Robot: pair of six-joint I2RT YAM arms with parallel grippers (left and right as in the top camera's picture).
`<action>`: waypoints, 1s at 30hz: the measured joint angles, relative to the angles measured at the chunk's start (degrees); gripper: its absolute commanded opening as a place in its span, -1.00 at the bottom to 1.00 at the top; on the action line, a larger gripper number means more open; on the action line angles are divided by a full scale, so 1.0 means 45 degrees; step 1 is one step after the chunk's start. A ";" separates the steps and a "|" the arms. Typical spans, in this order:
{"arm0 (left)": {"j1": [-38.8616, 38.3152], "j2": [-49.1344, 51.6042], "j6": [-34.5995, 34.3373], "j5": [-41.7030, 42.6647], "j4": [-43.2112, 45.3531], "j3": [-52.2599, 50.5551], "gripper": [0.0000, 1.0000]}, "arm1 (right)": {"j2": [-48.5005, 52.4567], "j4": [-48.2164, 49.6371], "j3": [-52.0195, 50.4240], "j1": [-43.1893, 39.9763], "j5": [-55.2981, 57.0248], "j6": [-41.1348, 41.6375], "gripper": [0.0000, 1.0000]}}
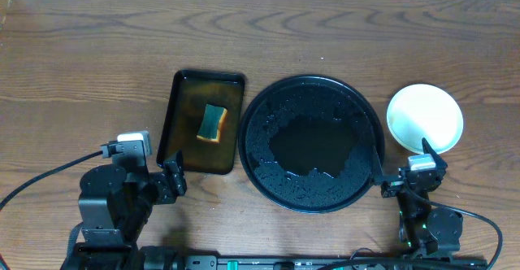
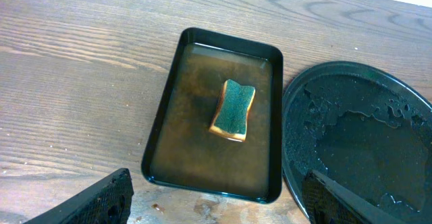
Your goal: Clean dirty plates on tray and stack at the side
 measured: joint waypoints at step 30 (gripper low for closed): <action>0.0641 -0.2127 0.0063 -0.0010 0.1593 -0.2098 0.61 | -0.0005 -0.0010 0.0000 0.0005 0.0000 -0.0039 0.99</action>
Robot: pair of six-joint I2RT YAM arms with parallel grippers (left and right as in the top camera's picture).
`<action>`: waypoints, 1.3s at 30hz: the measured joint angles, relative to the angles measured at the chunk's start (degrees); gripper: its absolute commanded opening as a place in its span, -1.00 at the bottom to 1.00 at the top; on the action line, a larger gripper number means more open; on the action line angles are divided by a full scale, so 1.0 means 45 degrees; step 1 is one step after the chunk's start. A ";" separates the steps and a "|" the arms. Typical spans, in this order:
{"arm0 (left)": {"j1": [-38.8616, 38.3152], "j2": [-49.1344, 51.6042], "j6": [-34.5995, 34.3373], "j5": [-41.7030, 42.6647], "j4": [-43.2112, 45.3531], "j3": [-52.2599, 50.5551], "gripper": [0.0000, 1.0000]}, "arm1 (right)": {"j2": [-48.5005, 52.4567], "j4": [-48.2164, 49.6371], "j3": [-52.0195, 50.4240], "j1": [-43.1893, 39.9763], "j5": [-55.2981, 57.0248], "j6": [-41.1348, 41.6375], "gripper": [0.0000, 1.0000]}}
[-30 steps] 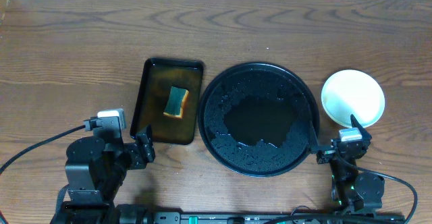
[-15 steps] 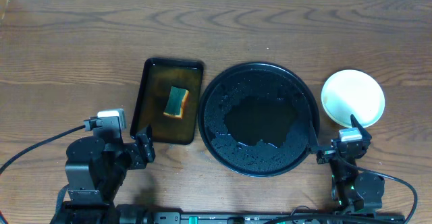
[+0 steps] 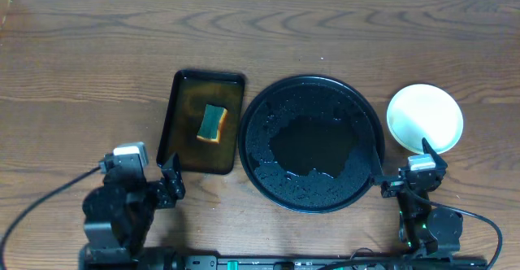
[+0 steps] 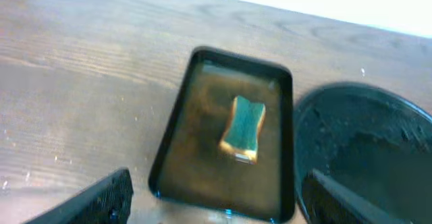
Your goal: Clean dirty plates on tray and stack at the side
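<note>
A white plate (image 3: 425, 118) lies on the table at the right, just off the round black tray (image 3: 313, 142), whose surface is wet with drops and a puddle. A green and yellow sponge (image 3: 213, 122) (image 4: 244, 127) lies in a rectangular black tray (image 3: 185, 163) (image 4: 169, 158) of brownish water. My left gripper (image 3: 169, 185) (image 4: 217, 209) stands open and empty just in front of that tray's near edge. My right gripper (image 3: 403, 166) sits between the round tray's right rim and the white plate, its fingers apart and holding nothing.
Wooden table (image 3: 81, 67) all round, with a white wall behind its far edge. Black cables run from both arm bases along the front edge.
My left arm has drawn back a little toward the front edge, and its view is now blurred and shows more of the far table. Sponge, trays, plate and right arm are unchanged.
</note>
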 measured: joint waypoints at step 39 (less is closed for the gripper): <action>0.0175 -0.4328 0.0957 -0.0452 0.8850 -0.8019 0.61 | 0.0000 0.0010 0.0000 0.0000 0.0005 0.0000 0.98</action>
